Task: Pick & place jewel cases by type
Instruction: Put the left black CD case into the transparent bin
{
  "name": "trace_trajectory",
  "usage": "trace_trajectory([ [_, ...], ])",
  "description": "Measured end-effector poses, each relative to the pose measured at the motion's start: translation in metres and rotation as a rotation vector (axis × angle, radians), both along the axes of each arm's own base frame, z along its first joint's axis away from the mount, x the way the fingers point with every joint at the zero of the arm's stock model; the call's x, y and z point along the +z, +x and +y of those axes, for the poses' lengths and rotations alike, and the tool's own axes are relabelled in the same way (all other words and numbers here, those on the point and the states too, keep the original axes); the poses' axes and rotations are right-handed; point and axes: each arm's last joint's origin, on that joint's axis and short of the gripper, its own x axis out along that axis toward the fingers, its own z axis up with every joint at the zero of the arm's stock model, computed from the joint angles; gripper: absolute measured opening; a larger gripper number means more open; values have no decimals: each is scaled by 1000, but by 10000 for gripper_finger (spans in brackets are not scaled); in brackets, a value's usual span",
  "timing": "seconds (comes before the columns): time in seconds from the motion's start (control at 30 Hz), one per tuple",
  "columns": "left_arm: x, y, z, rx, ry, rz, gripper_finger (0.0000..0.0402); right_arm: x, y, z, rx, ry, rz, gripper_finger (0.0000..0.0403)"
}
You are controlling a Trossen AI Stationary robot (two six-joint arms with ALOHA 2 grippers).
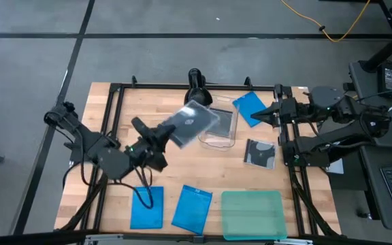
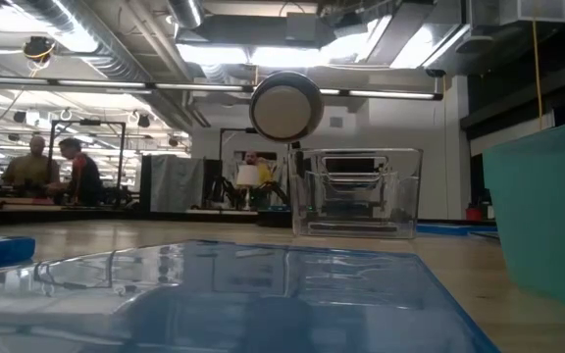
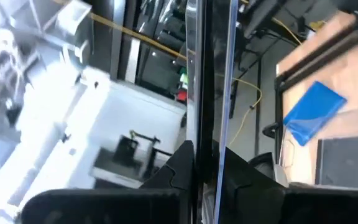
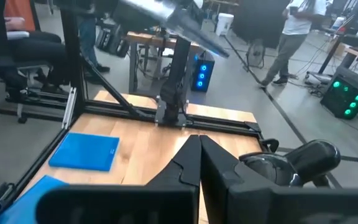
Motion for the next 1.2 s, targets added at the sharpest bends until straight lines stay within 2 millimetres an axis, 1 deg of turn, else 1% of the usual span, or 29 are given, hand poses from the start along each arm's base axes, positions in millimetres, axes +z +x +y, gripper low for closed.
trace_trajectory([
  [0.23, -18, 6, -16, -49, 115, 142, 17, 5, 2, 0, -5, 0, -50, 6],
  [0.43, -31, 7, -24, -89, 202, 256, 18, 6, 2, 0, -5, 2, -65, 6],
  [0.5, -33, 6, -25, -94, 209, 268, 19, 7, 2, 0, -7, 7, -69, 6],
  [0.6, -31, 4, -24, -93, 160, 222, 18, 6, 2, 0, -17, 23, -68, 6],
  [0.77, -24, 2, -19, -53, -55, 7, 17, 6, 1, -1, -36, 19, -60, 6],
  [0.9, -18, 1, -14, -29, -323, -247, 17, 5, 1, -1, -36, 14, -48, 6],
  [1.03, -14, -1, -7, -51, -680, -523, 17, 1, 1, -1, -36, 10, -14, 6],
  [1.1, -12, 0, -4, -72, -891, -652, 17, -1, 0, -1, -37, 11, 12, 6],
  [1.17, -10, 2, 1, -94, -1108, -755, 17, -4, 0, -1, -37, 9, 38, 6],
  [1.2, -9, 3, 3, -102, -1190, -784, 17, -5, 0, -1, -38, 7, 54, 6],
])
